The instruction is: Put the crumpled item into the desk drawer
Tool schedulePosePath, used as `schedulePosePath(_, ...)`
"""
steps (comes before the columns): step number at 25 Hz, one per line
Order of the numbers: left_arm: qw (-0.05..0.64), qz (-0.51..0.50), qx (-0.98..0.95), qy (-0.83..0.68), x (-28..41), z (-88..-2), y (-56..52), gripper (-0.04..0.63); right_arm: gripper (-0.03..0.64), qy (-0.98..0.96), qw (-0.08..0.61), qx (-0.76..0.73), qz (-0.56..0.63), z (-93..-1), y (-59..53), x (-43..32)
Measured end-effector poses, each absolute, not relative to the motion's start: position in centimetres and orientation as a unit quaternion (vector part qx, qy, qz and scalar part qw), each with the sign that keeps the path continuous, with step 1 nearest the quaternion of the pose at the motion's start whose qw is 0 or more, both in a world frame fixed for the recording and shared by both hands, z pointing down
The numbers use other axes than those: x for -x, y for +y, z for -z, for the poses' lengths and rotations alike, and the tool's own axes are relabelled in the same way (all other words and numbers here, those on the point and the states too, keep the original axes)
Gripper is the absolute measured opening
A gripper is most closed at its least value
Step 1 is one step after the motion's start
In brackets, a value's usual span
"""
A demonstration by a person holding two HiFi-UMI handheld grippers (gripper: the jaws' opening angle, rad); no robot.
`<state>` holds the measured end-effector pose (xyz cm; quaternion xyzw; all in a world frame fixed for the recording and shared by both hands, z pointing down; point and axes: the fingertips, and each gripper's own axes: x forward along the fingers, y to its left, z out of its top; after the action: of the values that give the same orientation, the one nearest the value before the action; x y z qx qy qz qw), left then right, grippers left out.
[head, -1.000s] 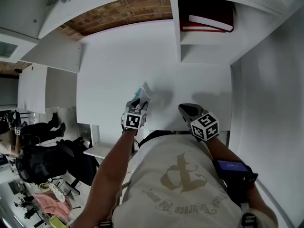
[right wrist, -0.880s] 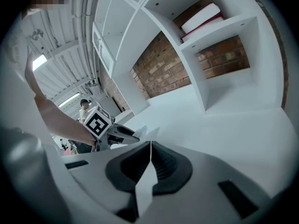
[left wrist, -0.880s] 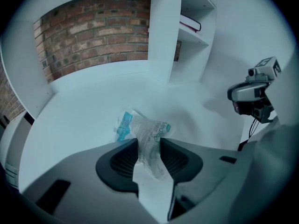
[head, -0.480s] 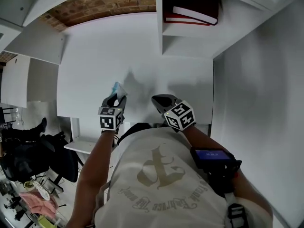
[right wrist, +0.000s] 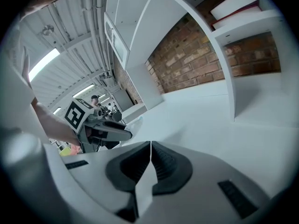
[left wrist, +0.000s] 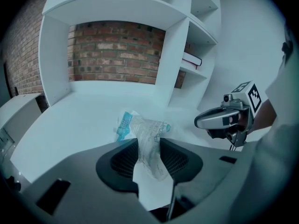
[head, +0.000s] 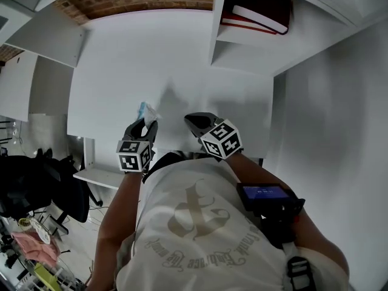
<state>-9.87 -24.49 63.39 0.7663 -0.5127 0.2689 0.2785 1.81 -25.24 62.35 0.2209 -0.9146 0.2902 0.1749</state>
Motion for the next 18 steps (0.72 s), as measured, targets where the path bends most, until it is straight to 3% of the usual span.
schedulePosePath(18, 0.299, -0.219, -0.708, -0.601, 16.3, -60.0, -17.8, 0.158, 0.024, -0.932, 0.203, -0.113, -0.280, -61.3, -21.6, 6.0)
